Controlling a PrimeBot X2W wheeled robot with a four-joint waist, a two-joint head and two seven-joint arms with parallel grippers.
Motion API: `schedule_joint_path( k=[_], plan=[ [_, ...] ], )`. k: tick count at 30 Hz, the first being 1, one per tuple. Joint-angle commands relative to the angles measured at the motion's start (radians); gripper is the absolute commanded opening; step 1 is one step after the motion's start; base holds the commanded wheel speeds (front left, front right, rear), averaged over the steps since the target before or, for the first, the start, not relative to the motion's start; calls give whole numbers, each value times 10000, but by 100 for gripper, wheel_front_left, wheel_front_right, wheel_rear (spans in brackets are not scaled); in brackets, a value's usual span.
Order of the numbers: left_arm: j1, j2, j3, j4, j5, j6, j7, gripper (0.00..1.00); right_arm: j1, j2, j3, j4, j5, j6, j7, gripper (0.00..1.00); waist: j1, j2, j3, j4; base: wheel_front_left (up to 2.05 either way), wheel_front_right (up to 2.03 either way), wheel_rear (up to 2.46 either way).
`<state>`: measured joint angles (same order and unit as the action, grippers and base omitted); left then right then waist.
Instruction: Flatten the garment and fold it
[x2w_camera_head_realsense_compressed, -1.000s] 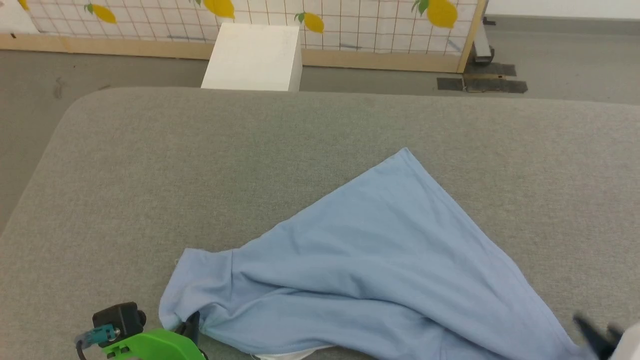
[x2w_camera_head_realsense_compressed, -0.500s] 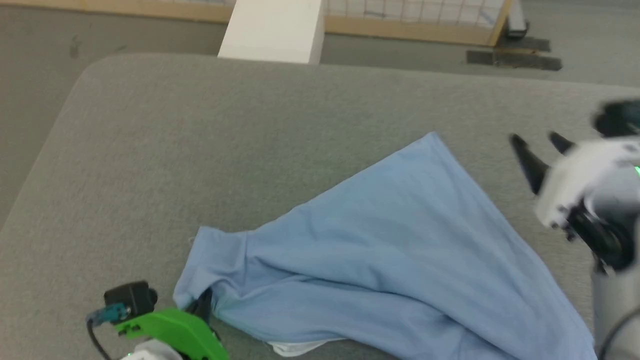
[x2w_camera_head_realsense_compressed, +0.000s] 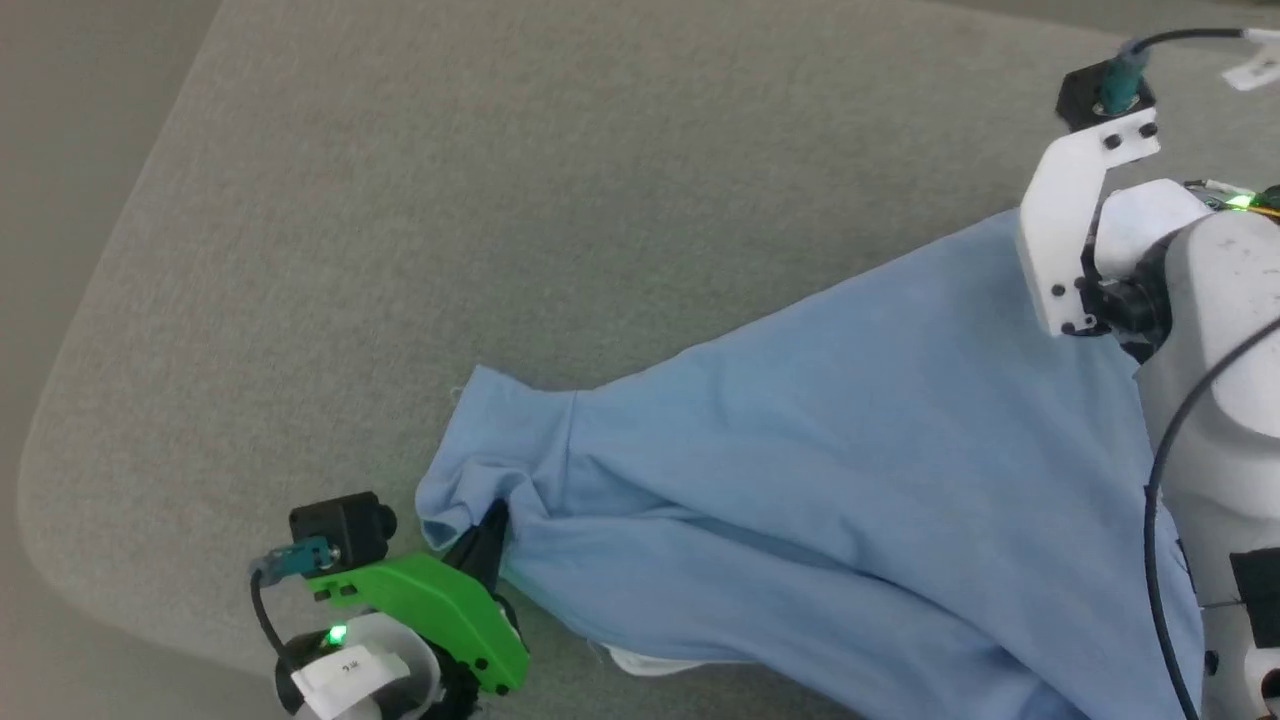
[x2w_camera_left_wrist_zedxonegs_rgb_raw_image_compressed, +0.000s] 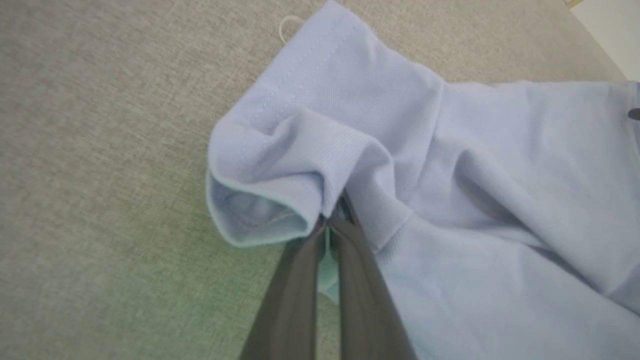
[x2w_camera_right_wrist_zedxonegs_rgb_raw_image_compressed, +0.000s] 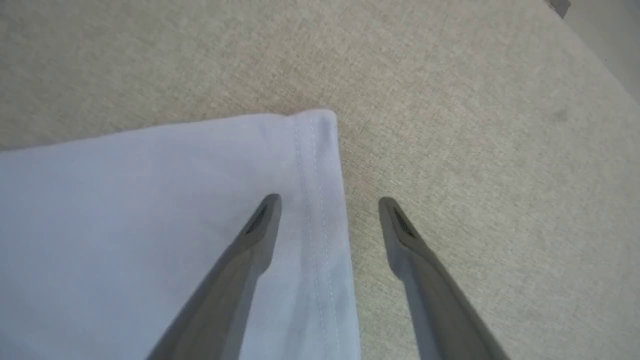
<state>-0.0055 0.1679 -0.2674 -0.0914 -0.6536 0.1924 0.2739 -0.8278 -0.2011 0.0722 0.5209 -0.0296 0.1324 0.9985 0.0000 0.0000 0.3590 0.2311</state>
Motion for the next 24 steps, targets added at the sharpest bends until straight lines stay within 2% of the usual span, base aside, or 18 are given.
schedule_joint_path(
  k=[1,6,7,8,9,11,17,20,24],
  plan=[
    [-190,-65,-11,74,-17,-100,-76,0,-123,-92,182,198,-101,-17,190,100,0,0,606,553,0,0,0],
    [-172,-64,31,278,-60,-161,-243,0,-152,-177,605,651,357,-17,650,100,0,0,668,420,0,0,0],
    [-158,-48,41,315,-63,-165,-257,0,-134,-172,620,718,470,-17,741,83,0,0,639,369,0,0,0],
    [-140,-26,58,355,-63,-162,-274,0,-113,-156,625,747,637,-17,782,25,0,0,592,308,0,0,0],
    [-131,-9,86,378,-73,-157,-291,0,-106,-140,611,732,772,-17,749,0,0,0,536,236,0,0,0],
    [-117,56,148,420,-73,-148,-319,0,-81,-167,568,623,1055,-17,559,0,0,0,349,84,0,0,0],
    [-9,389,405,461,-36,-86,-364,0,475,-427,103,-477,2337,-17,-1098,0,0,0,-707,-492,0,0,0],
    [200,574,605,382,-50,48,-333,0,1344,-665,-111,-1596,3141,-17,-1751,0,0,0,-1373,-949,0,0,0],
    [550,687,722,172,-88,222,-241,0,3145,-847,-895,-3328,4032,-17,-1955,0,0,0,-2139,-1433,0,0,0]
  ],
)
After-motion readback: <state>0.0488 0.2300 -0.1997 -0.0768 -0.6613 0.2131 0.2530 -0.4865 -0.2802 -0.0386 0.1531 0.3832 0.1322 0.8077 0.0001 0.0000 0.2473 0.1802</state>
